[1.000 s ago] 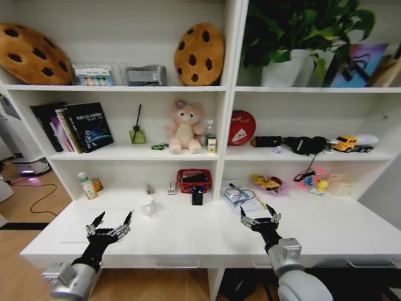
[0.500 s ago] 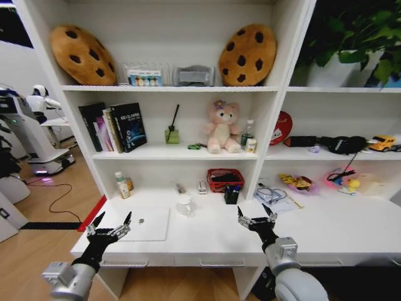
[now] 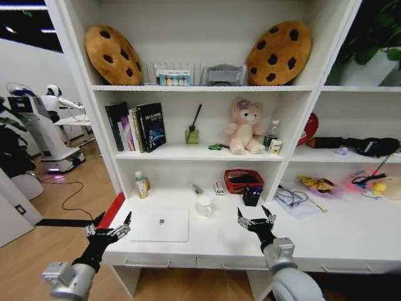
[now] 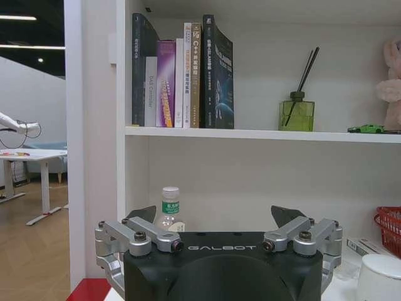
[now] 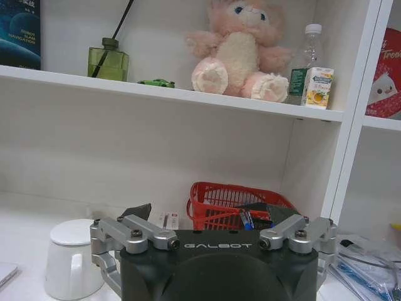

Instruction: Organize the objects on the table.

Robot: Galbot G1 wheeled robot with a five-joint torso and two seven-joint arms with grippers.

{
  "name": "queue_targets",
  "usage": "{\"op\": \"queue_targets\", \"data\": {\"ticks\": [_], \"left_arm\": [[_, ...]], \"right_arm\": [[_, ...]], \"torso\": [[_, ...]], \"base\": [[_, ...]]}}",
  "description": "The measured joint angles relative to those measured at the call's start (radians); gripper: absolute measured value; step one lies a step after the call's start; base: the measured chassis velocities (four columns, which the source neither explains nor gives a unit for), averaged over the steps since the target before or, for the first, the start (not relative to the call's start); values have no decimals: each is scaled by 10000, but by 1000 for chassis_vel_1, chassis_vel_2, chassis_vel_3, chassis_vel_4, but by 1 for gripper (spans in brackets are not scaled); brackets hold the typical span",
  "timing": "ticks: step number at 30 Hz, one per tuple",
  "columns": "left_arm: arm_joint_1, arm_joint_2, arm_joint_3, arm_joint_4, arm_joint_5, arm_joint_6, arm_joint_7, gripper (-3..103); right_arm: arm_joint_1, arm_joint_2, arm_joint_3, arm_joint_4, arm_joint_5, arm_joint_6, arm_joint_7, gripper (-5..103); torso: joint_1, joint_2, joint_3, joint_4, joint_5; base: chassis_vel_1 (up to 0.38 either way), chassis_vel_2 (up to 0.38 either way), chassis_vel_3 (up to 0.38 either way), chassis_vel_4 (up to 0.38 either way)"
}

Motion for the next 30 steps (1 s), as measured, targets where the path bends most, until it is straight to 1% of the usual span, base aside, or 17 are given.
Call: {"op": "queue_targets", "data": {"ticks": [4,9,12,13,15,16,17,26,30], "left_arm": [[0,0,0,-1,0,0,2,100],[0,0,-1,0,0,0,3,100],[0,2,-5,0,1,0,3,100],[0,2,-6,0,0,0,3,100],[0,3,-8,0,0,1,3,100],[0,2,-8,0,0,0,3,100],[0,2,-7,0,1,0,3,100],[0,2,-4,-1,0,0,5,100],[0,1,-4,0,0,0,5,100]], "right_arm": [[10,-13,0,-9,-11,1,-8,100],[-13,44,-29,-48,-103,2,-35,100],[-4,96,-29,-123,-119,165,-156,100],[-25,97,5,-157,-83,212,-212,100],[-55,109,22,-163,29,279,-219,100],[-118,171,87,-177,157,467,-210,100],[-130,182,101,-178,208,503,-189,100],[-164,192,147,-65,315,485,-258,100],[-190,176,155,-52,284,424,-314,100]], "torso": [[-2,1,-1,0,-2],[-6,3,-3,4,-7],[-6,3,-3,3,-7],[-5,4,-4,4,-14],[-5,3,-4,5,-11],[-5,4,-3,3,-10],[-5,3,-3,2,-3],[-2,2,-2,3,-5],[-2,2,-2,3,-5]], "base": [[8,0,-3,-13],[146,142,-150,-132],[123,137,-136,-109],[55,104,-94,-62],[55,23,-40,-62],[0,0,0,0],[0,0,0,0],[-13,-54,13,61],[97,-75,-121,93]]}}
